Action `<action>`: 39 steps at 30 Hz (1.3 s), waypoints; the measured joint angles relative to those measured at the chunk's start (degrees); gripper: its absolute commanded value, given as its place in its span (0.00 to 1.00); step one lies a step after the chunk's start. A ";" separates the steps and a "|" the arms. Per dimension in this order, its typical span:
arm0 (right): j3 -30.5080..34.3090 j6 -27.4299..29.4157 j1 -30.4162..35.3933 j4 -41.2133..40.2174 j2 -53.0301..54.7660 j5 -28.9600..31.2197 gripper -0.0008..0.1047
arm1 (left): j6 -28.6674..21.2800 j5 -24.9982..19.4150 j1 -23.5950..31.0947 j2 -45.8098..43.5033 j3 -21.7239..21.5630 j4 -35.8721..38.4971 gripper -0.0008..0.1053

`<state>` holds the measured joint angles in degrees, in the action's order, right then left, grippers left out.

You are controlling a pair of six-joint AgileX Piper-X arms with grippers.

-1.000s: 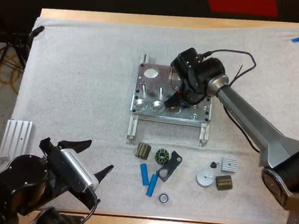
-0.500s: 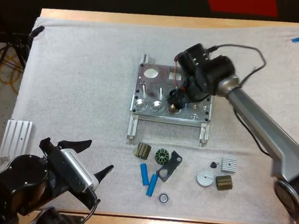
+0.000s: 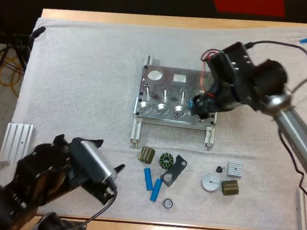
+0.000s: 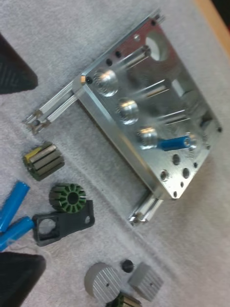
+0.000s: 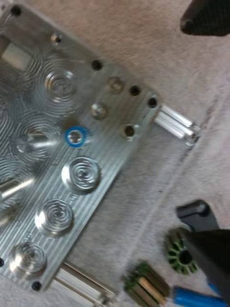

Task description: Load cells from left to right

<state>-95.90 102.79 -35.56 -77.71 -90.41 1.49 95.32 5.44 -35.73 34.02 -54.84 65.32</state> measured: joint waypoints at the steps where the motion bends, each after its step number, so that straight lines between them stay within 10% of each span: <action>1: 0.42 0.00 0.00 -0.07 0.91 0.00 0.76 | 0.00 0.00 0.00 0.41 0.00 -0.11 0.64; 20: 28.94 -3.61 0.00 1.24 36.44 -4.06 0.76 | 6.55 3.34 0.00 15.89 0.00 -1.22 0.64; 32: 39.84 -2.52 0.00 1.90 48.91 -15.03 0.76 | 11.87 3.98 0.00 21.38 14.83 -15.04 0.64; 39: 40.40 -2.52 0.00 4.98 49.07 -15.16 0.76 | 12.21 4.30 0.00 34.05 15.72 -18.33 0.64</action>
<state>-55.50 100.27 -35.56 -72.73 -41.35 -13.68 107.53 9.74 -35.73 68.07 -39.12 46.99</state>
